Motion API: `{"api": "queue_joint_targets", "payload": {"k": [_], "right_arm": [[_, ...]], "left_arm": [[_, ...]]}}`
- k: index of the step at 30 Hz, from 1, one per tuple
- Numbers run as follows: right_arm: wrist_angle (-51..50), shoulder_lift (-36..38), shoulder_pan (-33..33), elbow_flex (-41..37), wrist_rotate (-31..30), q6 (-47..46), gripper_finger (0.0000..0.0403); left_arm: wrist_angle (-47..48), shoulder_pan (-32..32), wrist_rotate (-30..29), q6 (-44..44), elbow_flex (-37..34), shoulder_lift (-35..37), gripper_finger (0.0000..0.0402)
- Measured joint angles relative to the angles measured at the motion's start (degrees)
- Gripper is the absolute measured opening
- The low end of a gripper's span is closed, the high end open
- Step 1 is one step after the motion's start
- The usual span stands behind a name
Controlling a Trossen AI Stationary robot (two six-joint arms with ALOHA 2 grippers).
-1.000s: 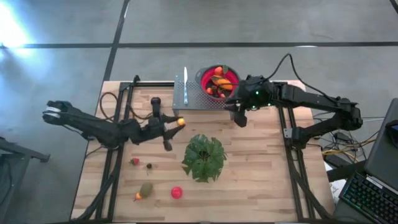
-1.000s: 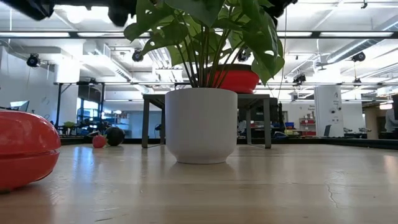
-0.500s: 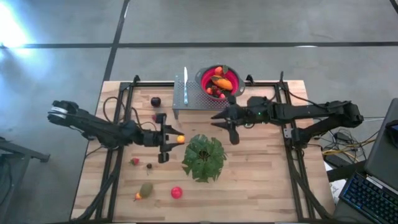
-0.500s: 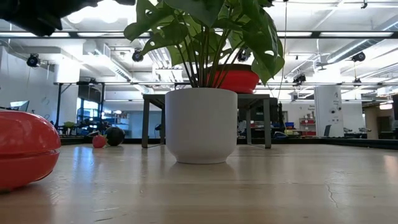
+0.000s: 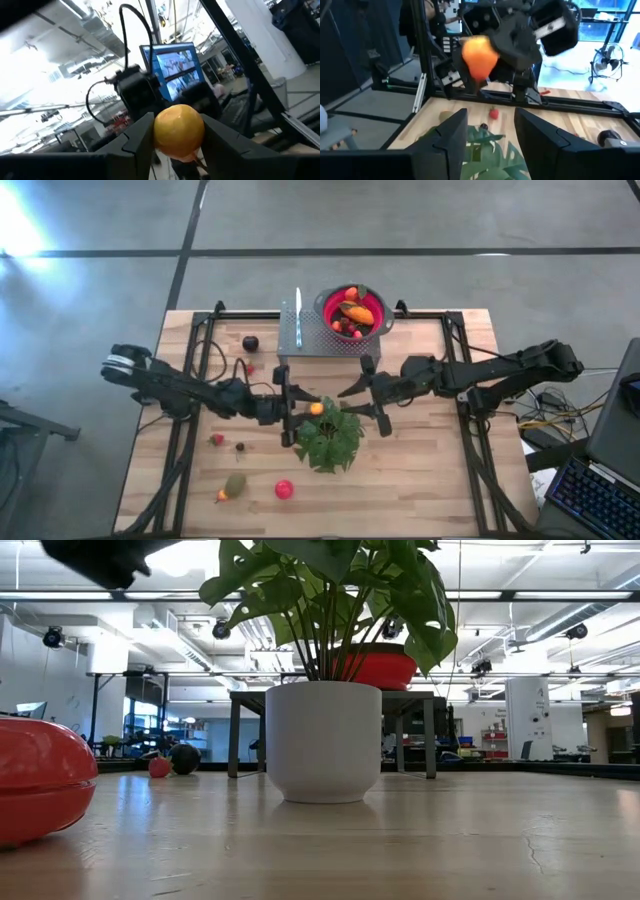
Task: Pick & Place Fruit
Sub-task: Put the orange pear into the red strainer bowl on the shelf
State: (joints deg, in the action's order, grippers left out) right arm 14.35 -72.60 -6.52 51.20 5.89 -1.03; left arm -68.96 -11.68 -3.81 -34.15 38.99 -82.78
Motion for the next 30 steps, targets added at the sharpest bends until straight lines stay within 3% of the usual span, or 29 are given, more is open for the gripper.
{"api": "queue_joint_targets", "payload": {"k": [10, 15, 30], "right_arm": [[0.0, 0.0, -0.1, 0.0, 0.0, 1.0, 0.0179], [-0.3, 0.0, -1.0, 0.0, 0.1, 1.3, 0.0179], [1.2, 0.0, -1.5, 0.0, 0.0, 3.0, 0.0097]], "left_arm": [[6.7, 1.4, 0.0, -3.1, 10.2, -5.9, 0.0147], [8.0, 2.1, 0.0, -3.0, 11.8, -7.1, 0.0147], [7.6, 2.7, 0.2, -3.2, 12.5, -7.2, 0.0147]]}}
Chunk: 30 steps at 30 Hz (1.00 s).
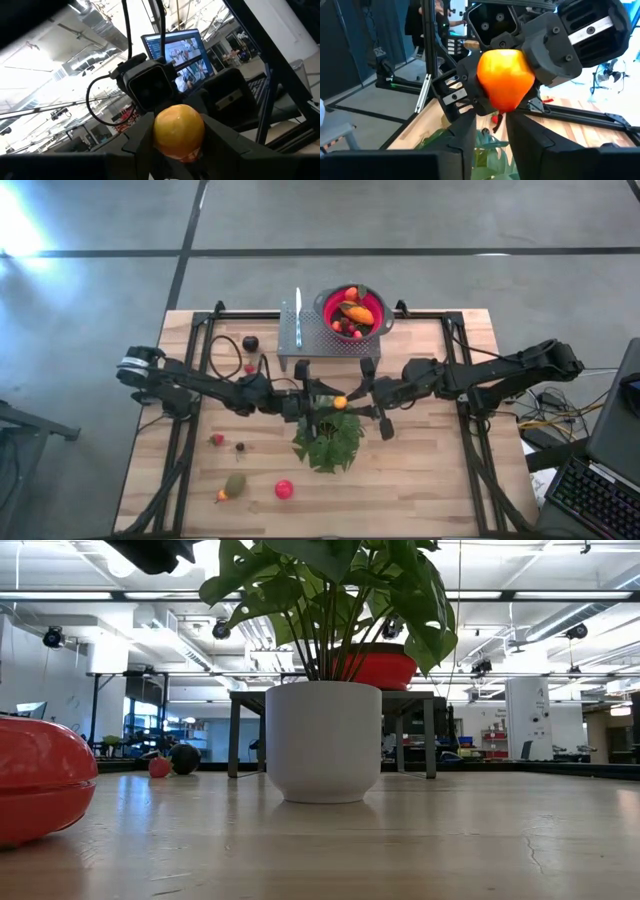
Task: Pick & Place Fruit
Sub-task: Put the orange pear into the red strainer bowl on the shelf
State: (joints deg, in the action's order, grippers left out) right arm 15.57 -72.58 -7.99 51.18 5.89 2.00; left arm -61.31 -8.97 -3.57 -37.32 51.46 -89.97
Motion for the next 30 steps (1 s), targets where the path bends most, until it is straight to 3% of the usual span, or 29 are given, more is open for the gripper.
{"api": "queue_joint_targets", "payload": {"k": [10, 21, 26, 30], "right_arm": [[0.0, 0.0, 0.1, 0.0, -0.2, 0.1, 0.0016], [-0.3, 0.0, 0.2, 0.0, -0.2, -0.1, 0.0009], [-0.4, 0.1, 0.1, 0.0, -0.1, -0.3, 0.0009], [-1.2, 0.3, 0.2, 0.0, -0.5, -0.4, 0.0009]], "left_arm": [[0.4, 0.0, 0.1, 0.0, 0.0, 0.0, 0.0147], [0.6, 0.0, 0.1, -0.4, 0.0, 0.1, 0.0151], [1.1, 0.0, -2.1, -0.4, 0.0, 0.1, 0.0205], [0.9, -0.1, -9.4, -2.3, 0.0, 0.4, 0.0265]]}}
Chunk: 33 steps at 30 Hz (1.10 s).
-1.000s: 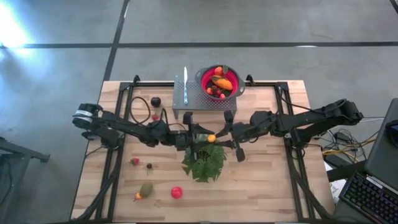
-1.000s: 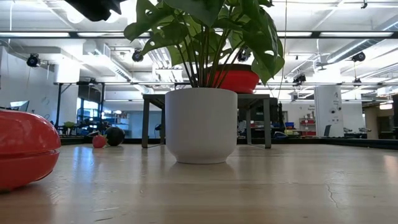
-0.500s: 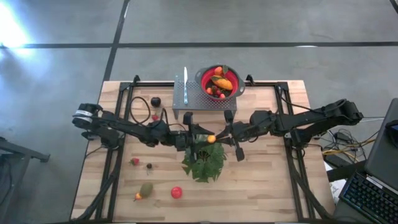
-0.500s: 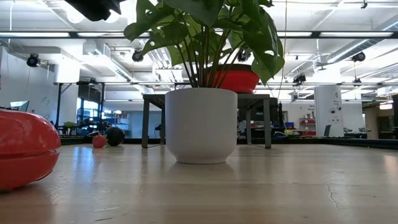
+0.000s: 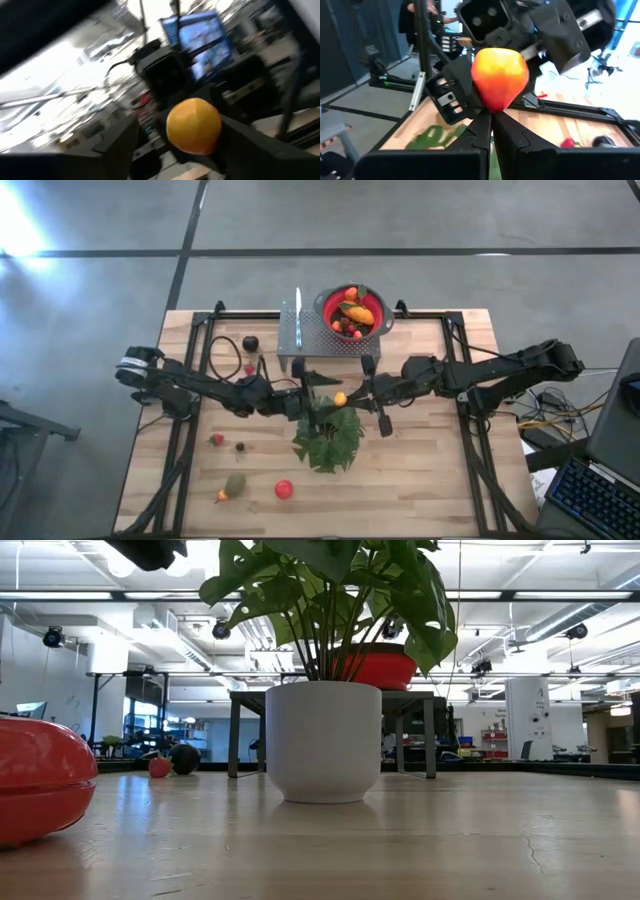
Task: Pick & Place Fruit
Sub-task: Put the orange pear into the red strainer bowl on the shelf
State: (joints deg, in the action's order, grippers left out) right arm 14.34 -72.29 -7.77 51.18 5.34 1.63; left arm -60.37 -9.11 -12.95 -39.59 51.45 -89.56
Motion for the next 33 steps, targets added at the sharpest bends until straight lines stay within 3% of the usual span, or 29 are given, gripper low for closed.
{"api": "queue_joint_targets", "payload": {"k": [4, 11, 15, 17, 22, 28, 33], "right_arm": [[-4.6, 1.1, 0.1, 0.9, -2.6, 0.0, 0.0009], [-23.5, 3.1, 1.9, 9.2, -11.8, 0.0, 0.0008], [-36.5, 2.9, 5.8, 15.5, -19.3, -1.7, 0.0008], [-40.5, 2.9, 8.8, 18.6, -20.0, -2.4, 0.0008], [-48.3, 2.8, 17.9, 24.0, -18.6, -3.5, 0.0008], [-50.6, 0.0, 29.2, 28.1, -4.3, -4.5, 0.0008], [-54.8, -6.3, 34.3, 32.8, -2.3, -2.7, 0.0008]], "left_arm": [[4.5, -0.6, -6.9, -1.7, -0.1, 1.8, 0.0296], [20.9, -0.7, -8.8, 2.4, -0.2, 6.8, 0.0302], [24.7, -0.7, -8.5, 6.7, -0.2, 9.5, 0.0303], [26.7, -0.7, -8.4, 9.0, -0.2, 10.1, 0.0303], [30.2, -0.7, -8.1, 14.3, -0.2, 10.2, 0.0303], [34.4, -1.0, -7.5, 19.5, -0.2, 10.2, 0.0303], [36.4, -2.2, -7.2, 21.2, -0.2, 10.2, 0.0303]]}}
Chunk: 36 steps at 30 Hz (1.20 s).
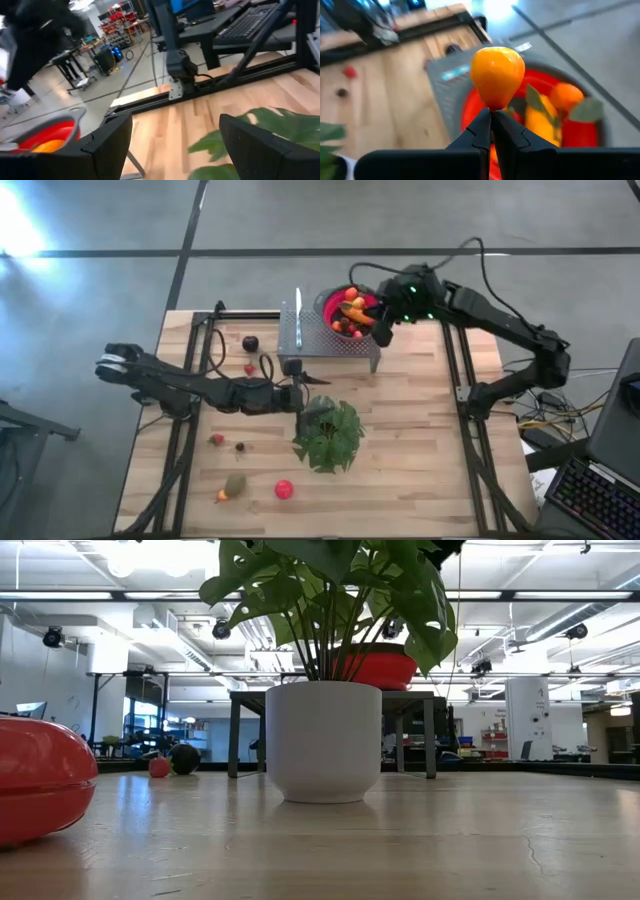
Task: Pick & Place Fruit
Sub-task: Put the orange pear into the red strainer bowl on the shelf
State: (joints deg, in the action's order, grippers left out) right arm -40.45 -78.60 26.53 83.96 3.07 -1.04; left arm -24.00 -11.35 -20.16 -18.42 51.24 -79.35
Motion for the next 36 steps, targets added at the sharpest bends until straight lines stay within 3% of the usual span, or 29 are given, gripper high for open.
{"api": "queue_joint_targets", "payload": {"k": [7, 12, 18, 24, 36], "right_arm": [[-13.1, -11.3, 4.7, 11.0, -0.7, 1.6, 0.0008], [-20.4, -17.8, 5.9, 18.5, -4.8, 1.6, 0.0008], [-25.3, -22.9, 5.9, 24.6, -4.9, 1.5, 0.0008], [-27.3, -25.4, 5.6, 26.2, -4.8, 1.2, 0.0008], [-26.8, -25.5, 5.6, 22.0, -4.6, 1.2, 0.0008]], "left_arm": [[0.1, -1.9, 0.0, 0.1, 0.0, 0.0, 0.0303], [0.1, -2.1, 0.0, -0.1, 0.0, 0.0, 0.0303], [0.1, -2.1, -0.2, 0.1, 0.0, 0.0, 0.0303], [0.1, -2.1, -0.3, 0.1, 0.0, 0.0, 0.0303], [0.1, -2.0, -0.3, 0.1, 0.0, 0.0, 0.0303]]}}
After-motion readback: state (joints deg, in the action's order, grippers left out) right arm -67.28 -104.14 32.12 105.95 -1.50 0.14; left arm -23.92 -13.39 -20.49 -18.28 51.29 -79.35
